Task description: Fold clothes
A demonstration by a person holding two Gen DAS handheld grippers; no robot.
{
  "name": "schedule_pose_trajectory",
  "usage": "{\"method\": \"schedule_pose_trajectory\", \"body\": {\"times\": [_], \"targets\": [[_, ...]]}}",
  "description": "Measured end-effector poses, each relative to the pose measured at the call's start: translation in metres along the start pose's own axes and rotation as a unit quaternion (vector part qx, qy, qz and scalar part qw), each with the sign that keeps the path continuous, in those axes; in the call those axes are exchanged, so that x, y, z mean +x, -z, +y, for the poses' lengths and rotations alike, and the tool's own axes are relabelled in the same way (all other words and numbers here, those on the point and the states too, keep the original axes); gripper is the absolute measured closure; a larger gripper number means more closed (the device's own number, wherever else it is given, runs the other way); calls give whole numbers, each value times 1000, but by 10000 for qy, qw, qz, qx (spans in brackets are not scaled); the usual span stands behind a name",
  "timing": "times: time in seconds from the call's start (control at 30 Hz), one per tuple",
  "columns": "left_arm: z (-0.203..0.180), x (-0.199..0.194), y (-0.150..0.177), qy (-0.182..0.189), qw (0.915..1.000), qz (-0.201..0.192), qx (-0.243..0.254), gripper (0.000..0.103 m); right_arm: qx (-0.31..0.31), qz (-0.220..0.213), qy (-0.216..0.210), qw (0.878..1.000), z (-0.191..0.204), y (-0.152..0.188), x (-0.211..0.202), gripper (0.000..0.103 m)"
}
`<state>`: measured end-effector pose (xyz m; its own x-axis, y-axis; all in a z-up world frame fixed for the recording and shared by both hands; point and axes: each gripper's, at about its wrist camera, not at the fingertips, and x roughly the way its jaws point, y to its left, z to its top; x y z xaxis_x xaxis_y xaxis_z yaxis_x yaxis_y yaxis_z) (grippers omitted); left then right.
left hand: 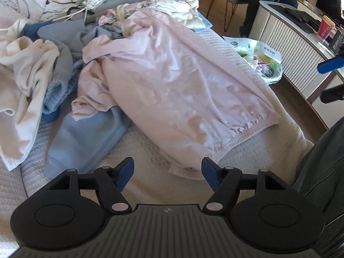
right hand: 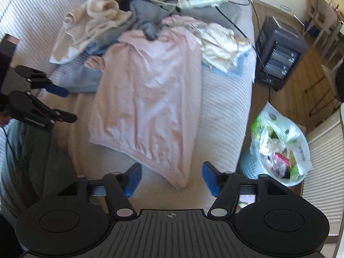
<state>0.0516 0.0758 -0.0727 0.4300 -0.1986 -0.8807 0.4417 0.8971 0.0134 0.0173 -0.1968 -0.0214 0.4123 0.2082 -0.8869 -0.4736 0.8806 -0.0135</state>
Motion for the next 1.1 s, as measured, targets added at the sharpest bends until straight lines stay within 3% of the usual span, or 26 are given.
{"method": "schedule_pose_trajectory", "body": {"times": [0.1,0.23,0.53,0.73,1.1], "targets": [[4,-2,3,-69,10000,8,-43,36,-163,-61,-104,9998,9,-3,-5,32],[6,-3,4,-93,9999,11,-64,36,-339,31,95,9994,14,-1,-2,30],[2,-1,1,-76,10000,-14,52,35,79,643,505,9966,-20,21,3,30],[-2,1,-3,-121,9998,-58,143,34,136,971,879,9913,-38,38,-15,30],[-2,2,-5,-226,9995,-34,216,33,254,713,717,9945,-47,30,-58,30]]}}
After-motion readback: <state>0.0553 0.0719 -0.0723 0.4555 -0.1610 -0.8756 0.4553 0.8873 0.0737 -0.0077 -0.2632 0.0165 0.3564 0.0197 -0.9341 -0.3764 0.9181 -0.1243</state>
